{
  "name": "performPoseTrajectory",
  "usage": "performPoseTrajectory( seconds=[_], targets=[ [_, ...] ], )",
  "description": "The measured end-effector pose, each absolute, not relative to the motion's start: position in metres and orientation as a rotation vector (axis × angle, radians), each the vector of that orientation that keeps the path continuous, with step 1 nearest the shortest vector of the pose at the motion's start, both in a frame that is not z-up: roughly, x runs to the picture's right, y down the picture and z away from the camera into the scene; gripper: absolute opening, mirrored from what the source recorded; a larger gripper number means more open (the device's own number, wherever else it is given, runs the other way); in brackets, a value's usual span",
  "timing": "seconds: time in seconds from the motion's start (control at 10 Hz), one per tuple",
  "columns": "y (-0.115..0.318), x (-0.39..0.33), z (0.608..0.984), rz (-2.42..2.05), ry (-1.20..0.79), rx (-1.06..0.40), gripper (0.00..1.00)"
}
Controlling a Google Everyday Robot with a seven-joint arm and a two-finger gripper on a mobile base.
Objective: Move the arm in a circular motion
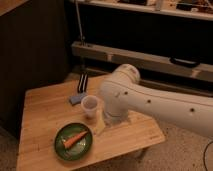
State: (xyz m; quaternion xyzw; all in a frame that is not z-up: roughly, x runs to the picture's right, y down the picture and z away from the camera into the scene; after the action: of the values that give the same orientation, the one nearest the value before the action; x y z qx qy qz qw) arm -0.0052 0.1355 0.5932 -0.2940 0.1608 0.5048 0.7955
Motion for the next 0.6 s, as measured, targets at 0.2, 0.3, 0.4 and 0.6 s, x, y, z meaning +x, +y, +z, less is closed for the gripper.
performPoseTrajectory(
  seconds=[0.2,0.3,0.4,0.6],
  targets=[
    [0.115,-0.052,0.602,1.038,0.313,-0.631,0.80],
    [0.101,-0.073,0.609,1.021,0.296,-0.627,0.80],
    [0.086,-0.092,0.618,1.011,0.280,-0.627,0.80],
    [0.051,-0.128,0.641,0.982,0.252,-0.628,0.80]
  ],
)
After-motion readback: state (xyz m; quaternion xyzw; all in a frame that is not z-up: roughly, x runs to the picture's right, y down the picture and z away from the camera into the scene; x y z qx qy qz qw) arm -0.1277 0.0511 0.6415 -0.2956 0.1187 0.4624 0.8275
